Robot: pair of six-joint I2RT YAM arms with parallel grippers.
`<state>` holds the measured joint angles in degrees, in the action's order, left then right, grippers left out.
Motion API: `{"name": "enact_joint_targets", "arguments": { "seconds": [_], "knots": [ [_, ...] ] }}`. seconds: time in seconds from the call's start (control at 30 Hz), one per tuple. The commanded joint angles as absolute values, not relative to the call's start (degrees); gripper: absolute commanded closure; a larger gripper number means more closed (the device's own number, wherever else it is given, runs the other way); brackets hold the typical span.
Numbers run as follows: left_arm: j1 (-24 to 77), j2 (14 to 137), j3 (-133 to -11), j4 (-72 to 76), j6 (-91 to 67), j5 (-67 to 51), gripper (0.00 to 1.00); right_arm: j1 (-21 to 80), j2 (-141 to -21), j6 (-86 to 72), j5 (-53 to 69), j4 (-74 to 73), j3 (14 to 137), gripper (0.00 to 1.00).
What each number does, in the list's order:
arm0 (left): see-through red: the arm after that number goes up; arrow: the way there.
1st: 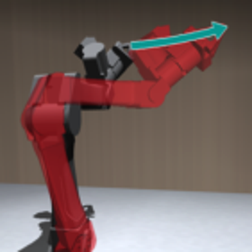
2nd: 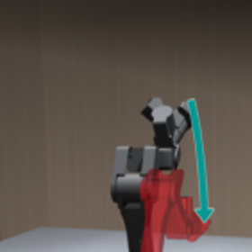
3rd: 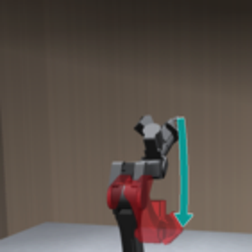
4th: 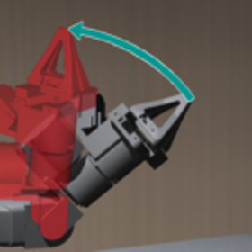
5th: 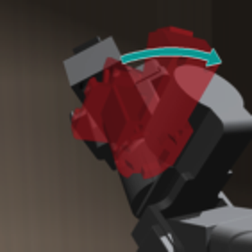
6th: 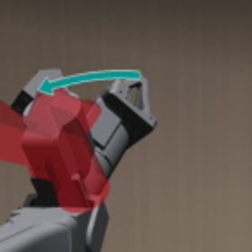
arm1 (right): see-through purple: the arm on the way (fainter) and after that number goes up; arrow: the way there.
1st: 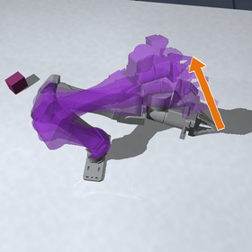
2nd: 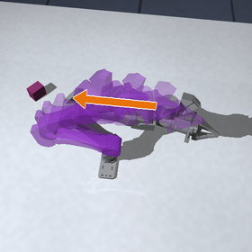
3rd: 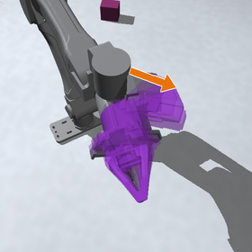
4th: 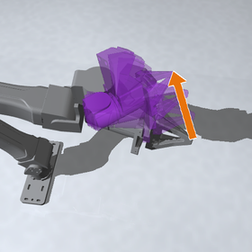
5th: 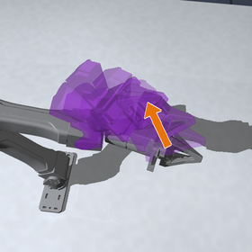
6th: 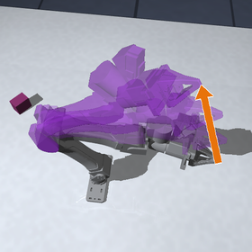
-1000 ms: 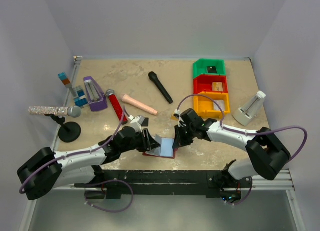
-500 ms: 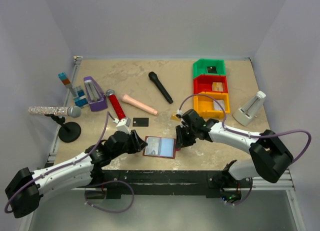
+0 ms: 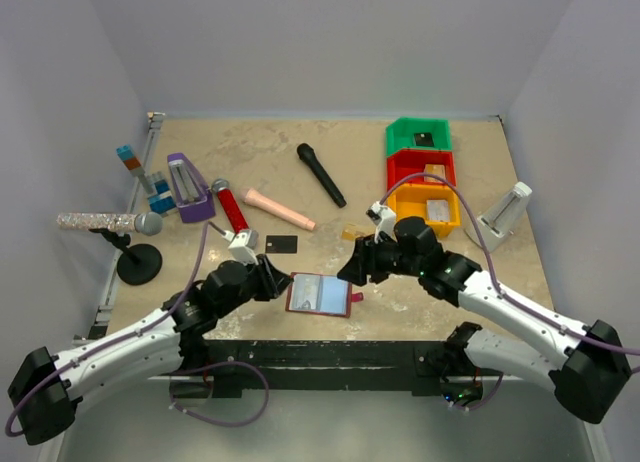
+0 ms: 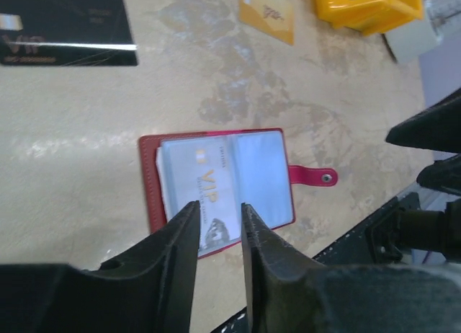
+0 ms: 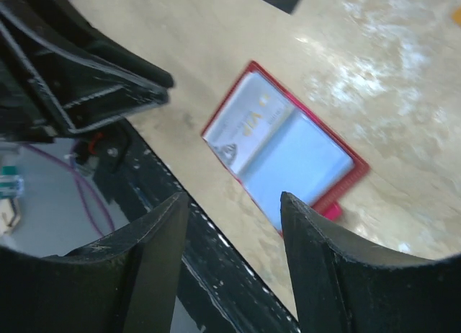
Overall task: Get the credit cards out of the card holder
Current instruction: Remove the credit card from the card holder.
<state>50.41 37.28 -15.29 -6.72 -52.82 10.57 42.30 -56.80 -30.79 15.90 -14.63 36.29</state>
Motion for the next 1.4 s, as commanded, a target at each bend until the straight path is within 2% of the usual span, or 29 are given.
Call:
{"name": "enact_joint_targets", "arguments": {
  "seconds": [0.0, 0.07, 0.13, 0.3, 0.7, 1.37],
  "knots": [
    [49.9, 42.3, -15.5, 9.8, -48.2, 3.2, 0.73, 42.3, -60.4, -35.8, 27.4, 2.6, 34.1, 0.42],
    [49.8, 45.8, -16.5, 11.6, -47.6, 1.7, 0.81, 42.3, -64.4, -36.7, 31.0, 2.2, 36.4, 0.43],
    [49.8, 48.6, -17.2, 12.7, -47.1, 1.1, 0.89, 42.3, -67.1, -40.4, 31.9, 8.3, 34.6, 0.47],
    [49.7, 52.6, -17.1, 13.3, -47.7, 2.8, 1.0, 42.3, -73.3, -45.5, 31.0, 17.7, 31.6, 0.5],
    [49.7, 59.8, -12.6, 17.0, -52.3, 6.8, 1.0, 43.1, -85.5, -52.3, 31.6, 30.8, 29.9, 0.52],
    [49.7, 59.4, -6.9, 17.1, -55.4, 8.4, 1.0, 45.4, -95.3, -53.7, 30.8, 33.0, 30.5, 0.57]
  ]
}}
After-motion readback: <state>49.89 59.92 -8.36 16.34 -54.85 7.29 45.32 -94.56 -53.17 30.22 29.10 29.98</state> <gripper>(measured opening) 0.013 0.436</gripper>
